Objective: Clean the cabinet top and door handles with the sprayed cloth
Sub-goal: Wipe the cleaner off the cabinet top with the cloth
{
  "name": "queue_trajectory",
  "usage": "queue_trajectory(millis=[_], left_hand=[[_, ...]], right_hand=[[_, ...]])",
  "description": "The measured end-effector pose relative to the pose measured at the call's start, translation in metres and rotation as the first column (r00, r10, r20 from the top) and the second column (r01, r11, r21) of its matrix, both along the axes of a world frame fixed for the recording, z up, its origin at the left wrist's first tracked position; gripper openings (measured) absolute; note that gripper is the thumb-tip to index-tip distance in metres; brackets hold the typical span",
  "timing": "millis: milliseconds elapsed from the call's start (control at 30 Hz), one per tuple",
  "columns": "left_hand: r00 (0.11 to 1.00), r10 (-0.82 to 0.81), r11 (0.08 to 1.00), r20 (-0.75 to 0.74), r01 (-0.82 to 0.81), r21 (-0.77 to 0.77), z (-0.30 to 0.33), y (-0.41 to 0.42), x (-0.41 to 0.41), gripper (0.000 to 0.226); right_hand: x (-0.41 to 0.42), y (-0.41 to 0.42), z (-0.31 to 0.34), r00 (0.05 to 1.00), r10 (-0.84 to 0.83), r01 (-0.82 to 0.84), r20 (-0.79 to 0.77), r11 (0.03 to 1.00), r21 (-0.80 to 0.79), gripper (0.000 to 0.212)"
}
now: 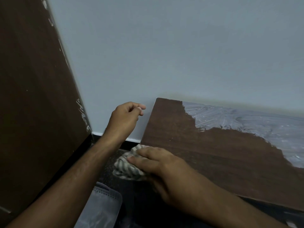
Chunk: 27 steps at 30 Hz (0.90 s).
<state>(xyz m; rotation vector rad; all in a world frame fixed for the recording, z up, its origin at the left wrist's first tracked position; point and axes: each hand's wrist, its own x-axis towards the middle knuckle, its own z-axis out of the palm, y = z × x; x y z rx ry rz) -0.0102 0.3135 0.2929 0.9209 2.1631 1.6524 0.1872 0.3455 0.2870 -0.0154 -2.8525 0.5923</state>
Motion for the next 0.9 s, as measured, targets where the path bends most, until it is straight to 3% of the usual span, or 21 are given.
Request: queue_trajectory(millis=[233,433,600,767,900], left_hand=[[0.968,-0.149,0.988,-0.204,0.136,-0.077,-0.001,0.004,0.019,0.018],[0.953,-0.162,0.986,-0.256,0.148,-0.070,0.004,0.013,0.018,0.015],[0.902,-0.184,0.981,-0.390,0.144,-0.130,-0.001,0.007,0.024,0.018],[0.905,-0.168,0.982,-0.391,0.120,-0.146,0.001,0.002,0.024,0.020],[0.891,-0.249,0.966,-0.379,0.199,-0.167,0.002,0.016,0.042,0.021]], right_hand=[[0.009,0.058,0.003,0.977,-0.211,0.213,-0.040,0.976,0.038,0.045],[0.022,0.016,-0.004,0.994,-0.099,0.098,-0.048,0.995,-0.013,0.042],[0.080,0.052,-0.001,0.985,-0.170,0.170,-0.002,0.984,-0.053,0.051],[0.086,0.093,0.009,0.933,-0.358,0.359,-0.028,0.934,0.003,0.049],[0.060,0.073,0.003,0.935,-0.347,0.349,-0.068,0.937,0.022,0.045]])
